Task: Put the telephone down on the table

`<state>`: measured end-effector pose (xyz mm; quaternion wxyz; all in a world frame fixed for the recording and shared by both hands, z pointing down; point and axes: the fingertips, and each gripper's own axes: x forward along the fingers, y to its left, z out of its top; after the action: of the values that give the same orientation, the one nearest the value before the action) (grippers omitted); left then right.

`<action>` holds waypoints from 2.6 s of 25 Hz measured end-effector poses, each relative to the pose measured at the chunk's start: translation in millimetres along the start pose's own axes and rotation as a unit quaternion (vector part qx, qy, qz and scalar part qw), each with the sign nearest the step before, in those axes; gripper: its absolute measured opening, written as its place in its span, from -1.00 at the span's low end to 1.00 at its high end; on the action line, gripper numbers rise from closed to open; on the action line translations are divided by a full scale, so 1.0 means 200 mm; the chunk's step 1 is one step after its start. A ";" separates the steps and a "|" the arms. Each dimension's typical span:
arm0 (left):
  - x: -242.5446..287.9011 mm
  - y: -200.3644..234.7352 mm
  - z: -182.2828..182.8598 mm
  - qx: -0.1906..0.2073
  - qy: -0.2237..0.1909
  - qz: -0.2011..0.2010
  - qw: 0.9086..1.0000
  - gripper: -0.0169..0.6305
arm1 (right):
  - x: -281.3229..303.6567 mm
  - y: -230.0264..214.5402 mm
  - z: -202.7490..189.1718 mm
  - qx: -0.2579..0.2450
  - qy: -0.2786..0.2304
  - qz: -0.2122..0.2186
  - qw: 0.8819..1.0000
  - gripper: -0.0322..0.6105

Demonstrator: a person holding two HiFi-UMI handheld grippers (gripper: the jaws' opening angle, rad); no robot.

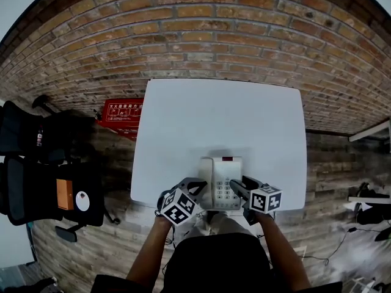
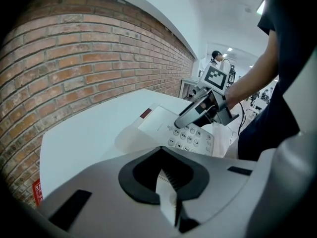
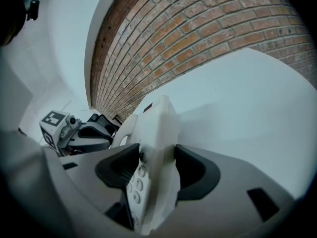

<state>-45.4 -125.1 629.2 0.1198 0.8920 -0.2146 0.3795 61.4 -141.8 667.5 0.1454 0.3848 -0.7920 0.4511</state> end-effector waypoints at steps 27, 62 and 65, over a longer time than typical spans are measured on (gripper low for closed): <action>0.03 -0.06 0.03 0.015 0.001 -0.008 1.000 -0.93 | -0.10 -0.01 -0.02 -0.016 0.003 -0.018 1.000 -0.19; -0.52 -0.10 0.34 -0.009 -0.176 0.025 0.984 -0.93 | -0.45 0.74 0.33 -0.191 -0.199 -0.031 0.961 -0.85; -0.57 -0.09 0.38 -0.005 -0.191 0.028 0.981 -0.93 | -0.47 0.81 0.37 -0.201 -0.215 -0.031 0.955 -0.86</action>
<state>-60.9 -105.4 492.7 0.0705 0.9411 -0.2601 0.2041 12.7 -109.7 475.0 0.0597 0.4596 -0.8667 0.1842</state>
